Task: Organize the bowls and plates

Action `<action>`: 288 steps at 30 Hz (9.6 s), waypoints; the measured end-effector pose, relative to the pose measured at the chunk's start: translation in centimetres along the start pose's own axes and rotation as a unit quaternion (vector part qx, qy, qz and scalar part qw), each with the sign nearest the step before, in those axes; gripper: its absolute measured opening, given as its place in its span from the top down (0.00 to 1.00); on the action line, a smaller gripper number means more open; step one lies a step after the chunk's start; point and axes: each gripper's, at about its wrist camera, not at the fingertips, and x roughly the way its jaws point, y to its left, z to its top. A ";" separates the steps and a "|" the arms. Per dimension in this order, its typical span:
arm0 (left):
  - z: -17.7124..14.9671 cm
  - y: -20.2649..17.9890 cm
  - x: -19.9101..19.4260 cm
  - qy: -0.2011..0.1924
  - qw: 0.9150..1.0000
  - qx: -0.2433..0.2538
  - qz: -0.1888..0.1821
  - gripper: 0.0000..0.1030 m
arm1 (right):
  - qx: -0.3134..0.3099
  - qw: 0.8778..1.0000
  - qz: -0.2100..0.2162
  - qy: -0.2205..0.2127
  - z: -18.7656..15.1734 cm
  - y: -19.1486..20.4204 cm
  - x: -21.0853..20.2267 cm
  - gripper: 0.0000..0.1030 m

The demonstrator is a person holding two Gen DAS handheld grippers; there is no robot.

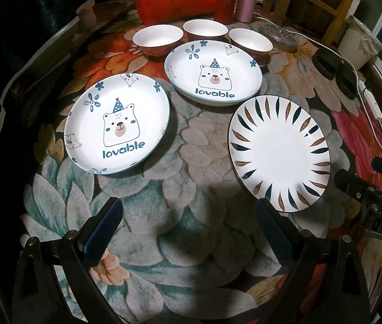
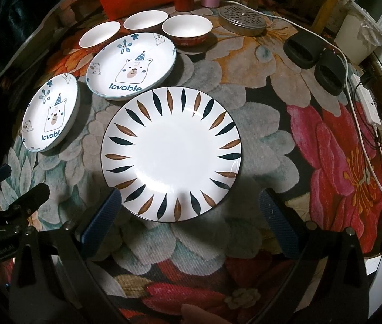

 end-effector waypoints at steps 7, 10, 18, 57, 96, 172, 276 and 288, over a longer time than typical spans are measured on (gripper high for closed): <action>0.0 0.0 0.0 0.001 1.000 0.000 0.000 0.04 | 0.000 1.000 0.000 0.001 0.0 0.0 0.0 0.01; 0.0 -0.3 0.3 0.001 1.000 0.000 0.000 0.04 | 0.000 1.000 0.000 0.000 0.0 -0.1 0.1 0.01; -0.1 -0.2 0.3 0.001 1.000 0.000 0.000 0.04 | 0.000 1.000 -0.001 0.001 -0.3 0.1 0.2 0.01; -0.2 -0.7 0.7 0.001 1.000 0.002 -0.001 0.04 | 0.009 1.000 -0.006 0.004 -0.2 -0.9 0.2 0.01; 4.5 -3.7 13.5 0.039 0.997 -0.017 -0.067 0.26 | 0.051 0.995 0.089 0.016 1.6 -8.8 10.7 0.58; 9.0 -34.9 16.3 0.115 0.956 0.180 -0.200 0.76 | 0.295 0.955 0.020 0.016 -5.5 -33.2 8.0 0.82; 11.3 20.3 11.4 0.011 0.992 -0.114 -0.053 0.06 | 0.026 0.993 0.078 0.083 9.5 15.8 12.3 0.08; 13.3 20.7 14.6 0.038 0.991 -0.102 -0.074 0.64 | 0.044 0.987 0.121 0.095 10.1 18.3 15.0 0.75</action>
